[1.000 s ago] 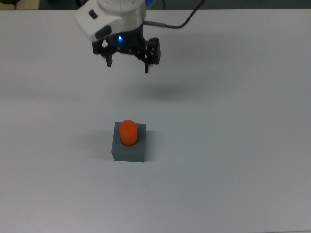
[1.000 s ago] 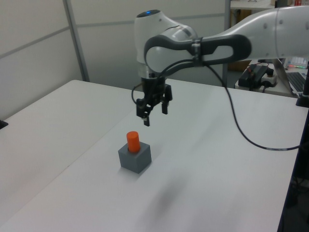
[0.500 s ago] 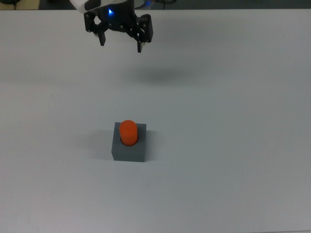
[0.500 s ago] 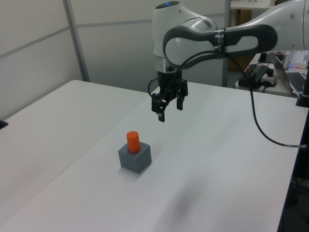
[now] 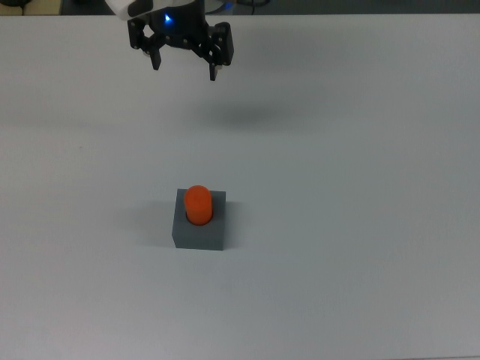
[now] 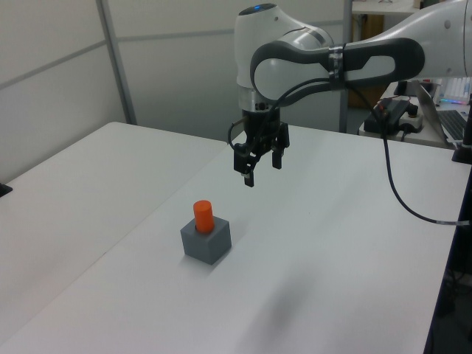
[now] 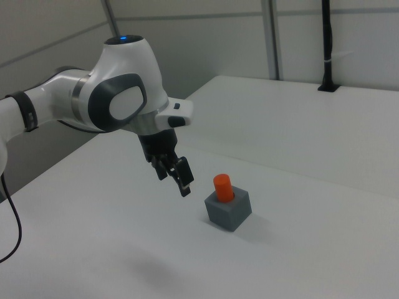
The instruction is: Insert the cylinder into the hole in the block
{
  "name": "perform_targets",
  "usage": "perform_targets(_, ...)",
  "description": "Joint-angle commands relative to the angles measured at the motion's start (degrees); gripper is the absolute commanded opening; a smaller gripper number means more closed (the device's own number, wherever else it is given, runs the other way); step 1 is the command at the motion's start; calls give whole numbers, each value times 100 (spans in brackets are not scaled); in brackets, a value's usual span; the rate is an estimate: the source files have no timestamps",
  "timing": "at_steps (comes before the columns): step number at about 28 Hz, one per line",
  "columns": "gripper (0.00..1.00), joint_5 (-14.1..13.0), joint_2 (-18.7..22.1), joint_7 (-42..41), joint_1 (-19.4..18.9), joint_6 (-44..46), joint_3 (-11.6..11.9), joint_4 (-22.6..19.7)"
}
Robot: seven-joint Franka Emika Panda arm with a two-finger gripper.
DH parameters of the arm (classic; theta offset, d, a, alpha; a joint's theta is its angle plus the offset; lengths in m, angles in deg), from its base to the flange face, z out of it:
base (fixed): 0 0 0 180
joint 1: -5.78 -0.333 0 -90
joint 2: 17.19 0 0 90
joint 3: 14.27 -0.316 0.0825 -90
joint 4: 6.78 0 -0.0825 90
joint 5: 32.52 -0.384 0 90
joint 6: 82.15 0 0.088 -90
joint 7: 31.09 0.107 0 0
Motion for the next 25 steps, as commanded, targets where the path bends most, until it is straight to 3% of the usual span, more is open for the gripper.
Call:
perform_targets(1, 100, 79, 178, 22, 154, -43, -73, -185)
perform_targets(6, 100, 79, 169, 22, 241, -52, -152, -185)
perform_targets(11, 100, 79, 169, 4, 531, -52, -486, -176)
perform_targets(25, 100, 79, 152, 4, 681, -87, -645, -168)
